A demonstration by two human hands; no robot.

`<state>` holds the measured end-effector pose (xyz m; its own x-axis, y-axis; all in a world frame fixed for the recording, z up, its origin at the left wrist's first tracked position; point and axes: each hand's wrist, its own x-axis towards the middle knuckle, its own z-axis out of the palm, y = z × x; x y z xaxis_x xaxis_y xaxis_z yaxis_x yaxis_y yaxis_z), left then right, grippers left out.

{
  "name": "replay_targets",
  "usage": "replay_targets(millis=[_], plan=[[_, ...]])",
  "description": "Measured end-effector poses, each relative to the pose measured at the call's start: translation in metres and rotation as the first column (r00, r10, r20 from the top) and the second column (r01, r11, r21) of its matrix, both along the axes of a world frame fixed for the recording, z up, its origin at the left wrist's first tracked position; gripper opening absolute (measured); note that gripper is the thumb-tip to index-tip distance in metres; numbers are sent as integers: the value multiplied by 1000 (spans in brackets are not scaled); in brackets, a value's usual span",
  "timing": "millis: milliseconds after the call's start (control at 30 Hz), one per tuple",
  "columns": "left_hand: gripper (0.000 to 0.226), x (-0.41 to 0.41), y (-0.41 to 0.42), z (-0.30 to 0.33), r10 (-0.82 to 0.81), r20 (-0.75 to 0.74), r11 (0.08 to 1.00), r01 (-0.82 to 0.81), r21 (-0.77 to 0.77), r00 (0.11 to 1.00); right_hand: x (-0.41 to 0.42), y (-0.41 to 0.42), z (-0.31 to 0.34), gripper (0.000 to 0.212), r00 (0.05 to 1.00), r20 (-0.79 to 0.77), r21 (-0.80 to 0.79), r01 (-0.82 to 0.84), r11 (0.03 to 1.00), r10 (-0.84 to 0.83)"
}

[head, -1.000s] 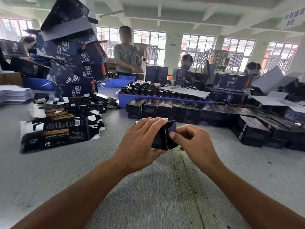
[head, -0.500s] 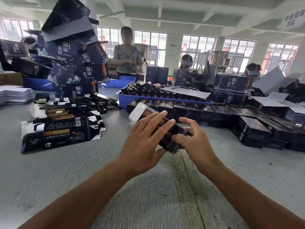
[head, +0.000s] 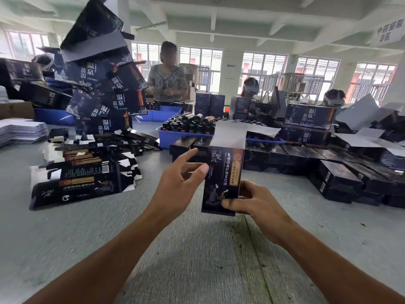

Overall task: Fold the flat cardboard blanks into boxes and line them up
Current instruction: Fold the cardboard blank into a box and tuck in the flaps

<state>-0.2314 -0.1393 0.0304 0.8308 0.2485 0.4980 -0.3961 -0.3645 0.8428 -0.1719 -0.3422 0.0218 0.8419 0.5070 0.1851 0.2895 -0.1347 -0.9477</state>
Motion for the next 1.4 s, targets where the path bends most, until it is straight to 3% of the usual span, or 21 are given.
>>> replay_targets(millis=[100, 233, 333, 400, 467, 633, 767, 967, 1167, 1400], plan=[[64, -2, -1, 2, -71, 5, 997, 71, -44, 997, -1, -4, 3, 39, 1000, 10, -25, -28, 999, 28], [67, -1, -1, 1, -141, 18, 986, 142, -90, 990, -3, -4, 3, 42, 997, 34, -65, -67, 996, 69], [54, 1, 1, -1, -165, 8, 981, 165, -97, 986, -1, -2, 4, 55, 996, 83, 24, 34, 999, -36], [44, 1, 0, -2, -182, -6, 979, 180, -94, 983, 2, -2, 6, 45, 988, 114, 103, 96, 990, -108], [44, -1, -2, -1, -183, -5, 982, 183, -39, 983, 3, -3, 6, 40, 983, 142, 132, 101, 986, -119], [55, -6, -1, 1, -188, 19, 972, 184, 145, 982, 1, -2, 2, 55, 975, 208, 102, 57, 993, -77], [44, -4, 2, 0, -199, -17, 970, 200, 136, 980, -2, -4, 4, 66, 963, 265, 71, 29, 997, -47], [13, -4, 2, 5, -187, 26, 982, 186, 36, 982, -3, -8, 13, 45, 956, 291, 30, 10, 1000, -18], [16, -6, 0, 8, -202, 69, 979, 202, 1, 977, -8, -5, 17, 28, 949, 312, 209, -22, 978, -45], [11, -5, 0, 9, -217, 82, 971, 224, -84, 973, -11, -6, 21, 29, 928, 367, 208, -12, 978, -66]])
